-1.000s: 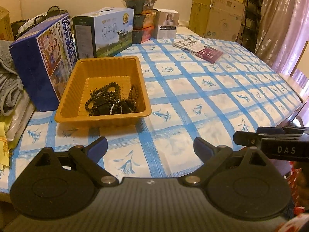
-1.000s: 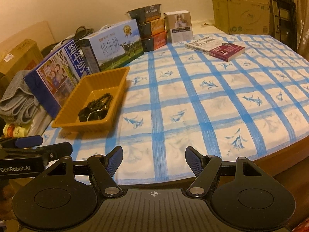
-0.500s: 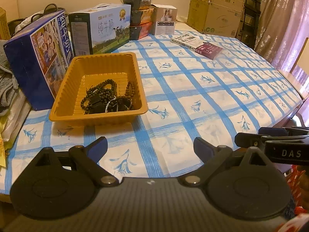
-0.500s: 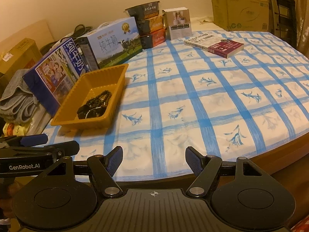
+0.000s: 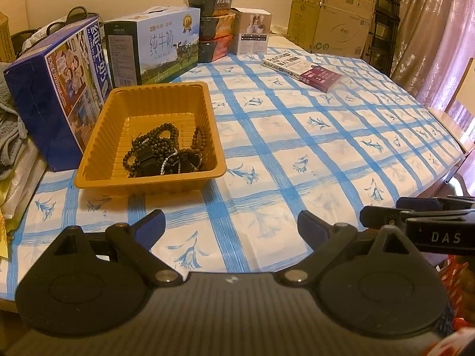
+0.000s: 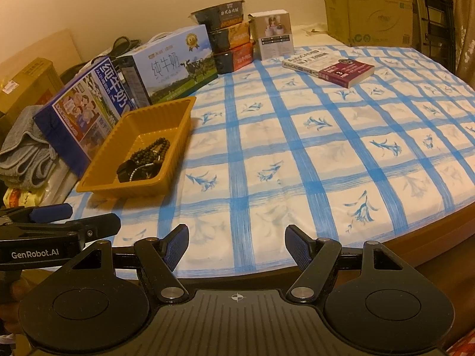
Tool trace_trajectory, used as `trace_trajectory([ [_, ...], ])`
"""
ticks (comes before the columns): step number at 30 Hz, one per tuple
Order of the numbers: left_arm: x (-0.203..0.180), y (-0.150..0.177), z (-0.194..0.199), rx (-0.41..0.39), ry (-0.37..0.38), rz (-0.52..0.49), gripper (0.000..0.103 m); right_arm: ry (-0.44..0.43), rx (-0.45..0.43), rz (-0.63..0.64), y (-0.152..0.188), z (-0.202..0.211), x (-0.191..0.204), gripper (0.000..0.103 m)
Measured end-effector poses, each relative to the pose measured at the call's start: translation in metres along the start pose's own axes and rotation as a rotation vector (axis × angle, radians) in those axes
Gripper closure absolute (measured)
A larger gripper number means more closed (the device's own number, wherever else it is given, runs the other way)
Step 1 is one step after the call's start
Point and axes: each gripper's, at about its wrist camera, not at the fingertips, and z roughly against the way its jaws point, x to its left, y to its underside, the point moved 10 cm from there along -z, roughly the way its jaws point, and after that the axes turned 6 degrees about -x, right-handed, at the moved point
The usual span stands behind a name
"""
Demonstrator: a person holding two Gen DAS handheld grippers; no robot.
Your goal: Organize jewelry
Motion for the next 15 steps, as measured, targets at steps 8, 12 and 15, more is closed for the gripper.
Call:
trace_trajectory([
  [8,0.0000,-0.0011,0.0001,-0.002,0.000,-0.001,0.008,0.000,-0.002,0.001,-0.0003,0.0000,0.0002,0.031],
  [12,0.0002,-0.0022,0.0002,-0.003,-0.001,-0.001,0.008,0.001,-0.004,0.000,-0.0009,-0.0003,-0.0007,0.031],
  [15,0.0004,-0.0047,0.0006,-0.005,-0.001,-0.001,0.008,0.000,-0.004,0.001,-0.0015,-0.0004,-0.0007,0.031],
])
